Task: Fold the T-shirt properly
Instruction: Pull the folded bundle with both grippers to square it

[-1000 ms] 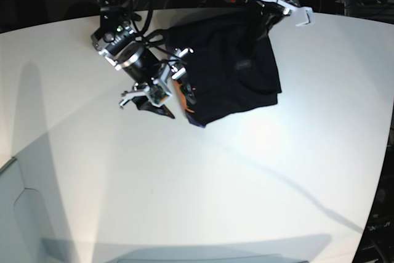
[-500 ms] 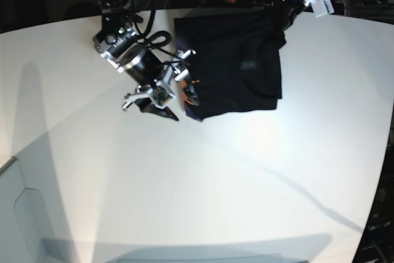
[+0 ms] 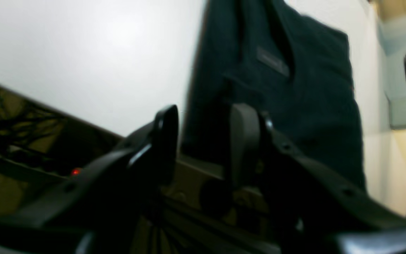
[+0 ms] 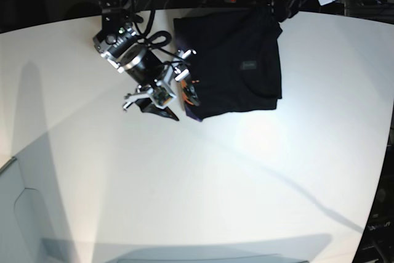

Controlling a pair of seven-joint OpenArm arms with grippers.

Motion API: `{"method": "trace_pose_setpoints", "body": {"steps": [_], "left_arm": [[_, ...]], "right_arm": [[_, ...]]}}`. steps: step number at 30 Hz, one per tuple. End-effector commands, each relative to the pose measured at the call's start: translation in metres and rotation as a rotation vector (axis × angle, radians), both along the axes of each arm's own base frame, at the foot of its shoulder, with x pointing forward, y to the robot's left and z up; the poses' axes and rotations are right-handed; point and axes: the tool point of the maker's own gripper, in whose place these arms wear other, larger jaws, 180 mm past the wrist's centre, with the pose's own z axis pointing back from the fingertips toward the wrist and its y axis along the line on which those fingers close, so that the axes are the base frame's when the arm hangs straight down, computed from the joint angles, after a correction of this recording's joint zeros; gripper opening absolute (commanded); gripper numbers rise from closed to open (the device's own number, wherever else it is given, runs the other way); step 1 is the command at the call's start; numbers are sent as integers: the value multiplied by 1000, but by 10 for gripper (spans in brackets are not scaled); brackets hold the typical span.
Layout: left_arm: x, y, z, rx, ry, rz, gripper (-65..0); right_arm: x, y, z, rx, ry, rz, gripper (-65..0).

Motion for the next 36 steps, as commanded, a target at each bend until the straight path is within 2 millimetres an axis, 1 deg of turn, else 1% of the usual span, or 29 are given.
{"method": "trace_pose_setpoints", "body": {"steps": [1,3,6,8,13,15,20,25,26,27,28,30,33,34,36], "left_arm": [[5,3,15,16,-49,-3,-411],[9,3,21,28,-68,-10,-411],[12,2,20,28,-71,-15,-411],[18,1,21,26,-85,-16,-411],[26,1,14,10,-96,-9,-411],[30,-4,11,-1,-79,-35,-411],[32,-15,0,-25,-16,-106,-411],[34,-17,0,-26,-14,-119,-415],[34,-16,0,-24,-15,-119,-432],[34,-16,0,-24,-15,-119,-466],[33,-15,0,-23,-15,-116,-515],[33,-15,0,-21,-16,-113,-650],[28,-13,1,-24,-11,-106,-637],[23,-10,2,-17,-2,-94,-650],[24,-6,13,5,-39,-109,-650]], "right_arm": [[4,5,17,50,-49,2,-302],[4,5,17,50,-49,2,-302],[4,5,17,50,-49,2,-302],[4,5,17,50,-49,2,-302],[4,5,17,50,-49,2,-302],[4,5,17,50,-47,2,-302],[2,5,15,50,-43,2,-302],[2,4,14,47,-41,3,-302],[2,4,14,47,-41,3,-302],[2,4,14,47,-41,3,-302],[2,4,14,47,-41,3,-302],[2,4,15,47,-43,3,-302],[2,4,15,47,-43,3,-302],[2,4,15,47,-43,3,-302],[2,4,15,47,-43,3,-302]]}}
